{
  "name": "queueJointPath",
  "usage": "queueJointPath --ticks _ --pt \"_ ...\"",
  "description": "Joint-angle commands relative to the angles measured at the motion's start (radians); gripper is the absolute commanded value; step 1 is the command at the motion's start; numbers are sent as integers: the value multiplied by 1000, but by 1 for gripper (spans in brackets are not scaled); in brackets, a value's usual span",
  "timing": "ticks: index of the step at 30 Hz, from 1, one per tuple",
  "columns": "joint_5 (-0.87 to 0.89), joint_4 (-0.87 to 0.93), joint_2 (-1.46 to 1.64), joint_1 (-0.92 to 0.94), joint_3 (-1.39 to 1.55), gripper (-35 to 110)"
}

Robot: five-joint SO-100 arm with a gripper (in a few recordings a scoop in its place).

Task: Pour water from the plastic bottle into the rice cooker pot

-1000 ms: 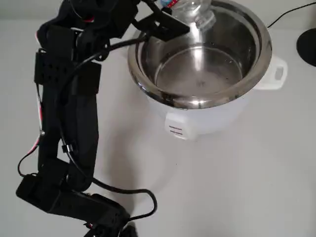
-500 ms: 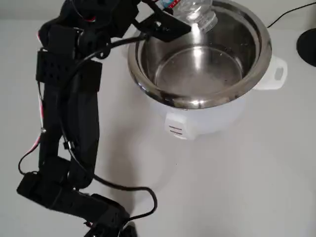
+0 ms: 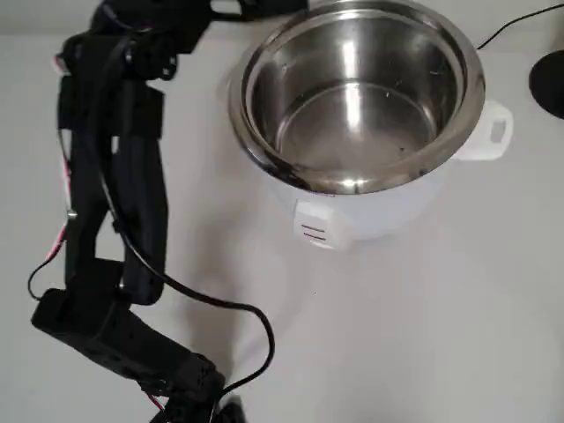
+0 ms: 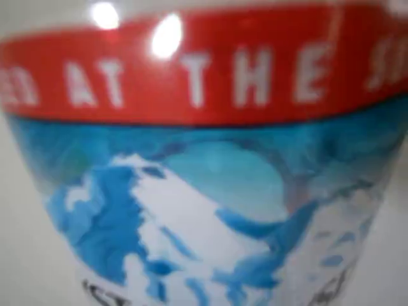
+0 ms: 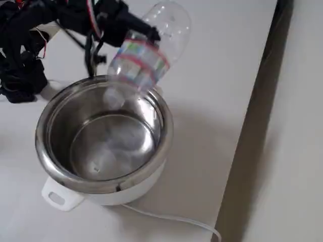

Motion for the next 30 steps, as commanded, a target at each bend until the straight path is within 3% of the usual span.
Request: queueJointPath --ticks 1,5,9,17,24,30 --pt "-419 48 15 -123 -58 5" --pt "-672 -34 179 -262 238 5" --pt "-968 -486 488 -407 900 5" --pt "-1143 -1080 400 -462 1427 6" --pt "-1296 -1776 -236 -445 1368 9" --pt "-1374 -1888 -569 -420 1085 19"
